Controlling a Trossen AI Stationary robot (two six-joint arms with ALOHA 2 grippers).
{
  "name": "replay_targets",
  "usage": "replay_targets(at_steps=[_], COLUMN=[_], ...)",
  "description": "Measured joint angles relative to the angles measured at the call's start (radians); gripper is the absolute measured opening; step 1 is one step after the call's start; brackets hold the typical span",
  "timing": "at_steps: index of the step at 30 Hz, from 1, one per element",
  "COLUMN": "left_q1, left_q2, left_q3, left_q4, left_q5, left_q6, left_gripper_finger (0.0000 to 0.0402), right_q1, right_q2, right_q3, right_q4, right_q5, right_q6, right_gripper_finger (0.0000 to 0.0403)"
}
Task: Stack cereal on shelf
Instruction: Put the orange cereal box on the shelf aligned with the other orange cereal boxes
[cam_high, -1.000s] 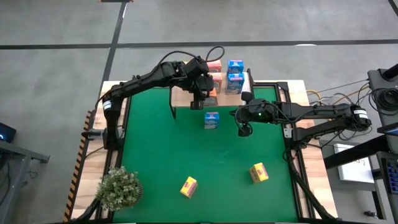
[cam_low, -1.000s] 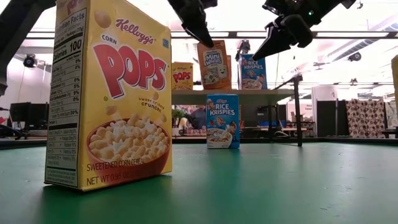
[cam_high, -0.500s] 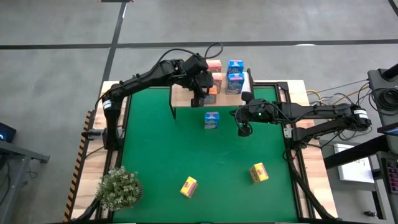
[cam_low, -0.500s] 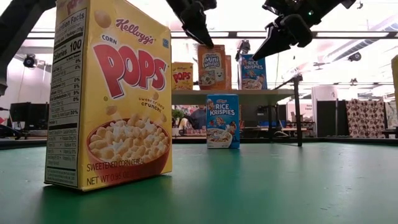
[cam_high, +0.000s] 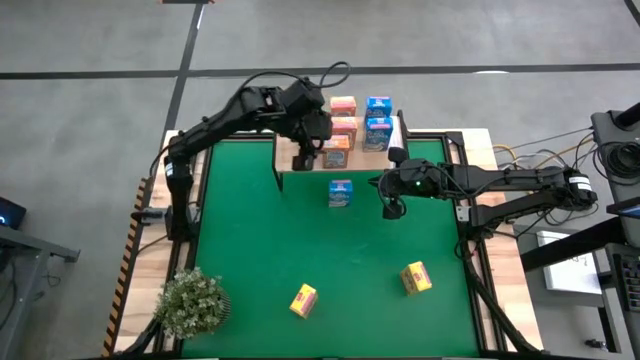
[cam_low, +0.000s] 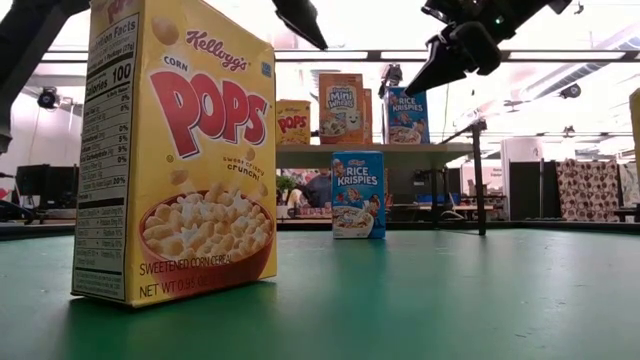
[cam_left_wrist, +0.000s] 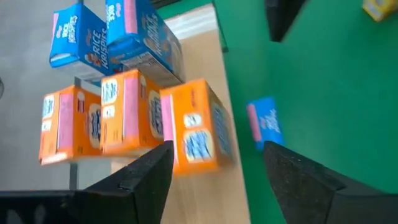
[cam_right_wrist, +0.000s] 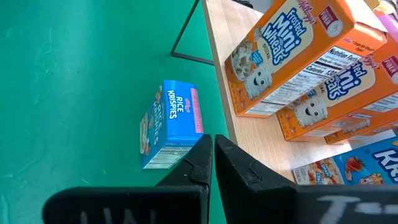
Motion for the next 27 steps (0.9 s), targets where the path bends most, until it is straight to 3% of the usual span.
replay_targets(at_steps=[2, 7, 15, 21, 27], left_q1=[-0.006, -0.008, -0.009, -0.008, -0.009], left_q2=[-0.020, -0.095, -0.216, -0.263, -0.250], left_q3=[0.009, -0.102, -0.461, -0.698, -0.753], left_q4=[-0.037, -0.032, 0.208, 0.498, 0.578], left_q5=[-0.005, -0.080, -0.101, -0.236, -0.244], left_q6=[0.000, -0.012, -0.045, -0.075, -0.096], left_gripper_finger=[0.0211, 0.0138, 0.0010, 0.0010, 0.0001], right_q1=[0.000, 0.000, 0.000, 0.000, 0.000], right_q2=[0.000, 0.000, 0.000, 0.000, 0.000], right_q3=[-0.003, -0.006, -0.006, -0.006, -0.006], right_q4=[0.010, 0.010, 0.010, 0.010, 0.010], right_q5=[0.000, 0.000, 0.000, 0.000, 0.000], right_q6=[-0.001, -0.004, -0.001, -0.001, -0.001], right_gripper_finger=[0.0009, 0.0009, 0.0009, 0.0009, 0.0009])
